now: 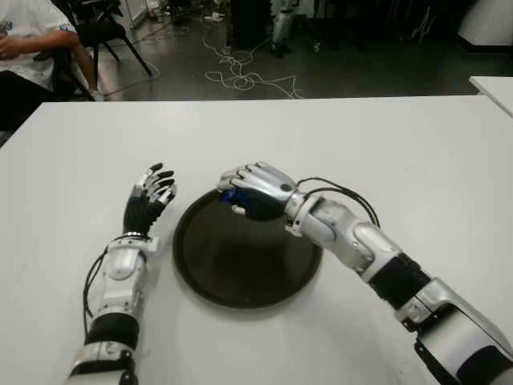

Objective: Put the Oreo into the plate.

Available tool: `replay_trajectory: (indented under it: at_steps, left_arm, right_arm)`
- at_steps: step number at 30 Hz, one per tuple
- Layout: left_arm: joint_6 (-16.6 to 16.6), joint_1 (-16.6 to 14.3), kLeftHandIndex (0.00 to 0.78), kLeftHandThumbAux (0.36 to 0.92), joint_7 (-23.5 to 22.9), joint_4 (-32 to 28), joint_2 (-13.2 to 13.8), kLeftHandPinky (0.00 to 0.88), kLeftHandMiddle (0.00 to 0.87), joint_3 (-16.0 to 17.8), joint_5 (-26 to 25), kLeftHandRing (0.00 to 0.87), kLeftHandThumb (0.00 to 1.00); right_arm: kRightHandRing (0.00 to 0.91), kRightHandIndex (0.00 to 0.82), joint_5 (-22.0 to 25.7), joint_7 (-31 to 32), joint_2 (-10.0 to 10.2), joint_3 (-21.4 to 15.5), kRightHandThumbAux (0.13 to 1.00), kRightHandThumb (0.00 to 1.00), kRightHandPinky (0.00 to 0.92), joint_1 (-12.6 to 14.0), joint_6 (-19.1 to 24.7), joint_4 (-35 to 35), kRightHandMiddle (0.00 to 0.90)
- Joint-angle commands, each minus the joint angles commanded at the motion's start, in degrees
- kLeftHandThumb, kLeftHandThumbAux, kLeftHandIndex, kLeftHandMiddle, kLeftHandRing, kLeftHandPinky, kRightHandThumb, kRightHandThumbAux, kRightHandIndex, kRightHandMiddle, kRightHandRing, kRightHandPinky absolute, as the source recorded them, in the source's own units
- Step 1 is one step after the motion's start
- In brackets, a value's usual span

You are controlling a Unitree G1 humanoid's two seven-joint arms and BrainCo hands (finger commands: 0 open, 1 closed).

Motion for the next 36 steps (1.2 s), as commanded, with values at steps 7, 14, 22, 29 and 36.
replay_trajectory:
  at_steps: [7, 14, 22, 29, 36]
  left_arm:
    - [0.2, 0.2, 0.14, 0.715, -0.5, -0.4, 0.0, 0.163, 0.228, 0.0, -0.3, 0.197, 0.116]
    - [0.7, -0.3, 0.145, 0.714, -1.1, 0.7, -0.1, 0.184, 0.232, 0.4, -1.0, 0.201, 0.118]
    - [1.2, -0.8, 0.156, 0.699, -2.5, 1.5, -0.6, 0.203, 0.242, 1.3, -2.8, 0.218, 0.132]
    - [0.9, -1.2, 0.149, 0.676, -2.6, 2.5, -0.6, 0.153, 0.229, 1.4, -2.9, 0.199, 0.137]
    - [0.5, -0.8, 0.147, 0.678, -1.8, 1.7, -0.6, 0.114, 0.226, 1.4, -2.6, 0.183, 0.151]
  right_arm:
    - [0.403, 0.402, 3.5, 1.8, -0.1, -1.2, 0.737, 0.689, 0.382, 0.4, -1.9, 0.9, 0.393]
    - [0.156, 0.397, 4.6, 3.4, -0.4, -1.8, 0.739, 0.686, 0.127, 0.0, -2.6, 1.3, 0.175]
    - [0.009, 0.026, 3.7, 5.0, -0.6, -1.9, 0.836, 0.305, 0.007, -0.6, -2.4, 1.8, 0.013]
    - [0.0, 0.001, 3.2, 4.5, -0.6, -2.2, 0.82, 0.239, 0.0, -0.7, -2.0, 2.3, 0.0]
    - [0.0, 0.0, 2.6, 3.4, -1.6, -2.9, 0.786, 0.183, 0.0, -1.1, -2.2, 3.4, 0.0]
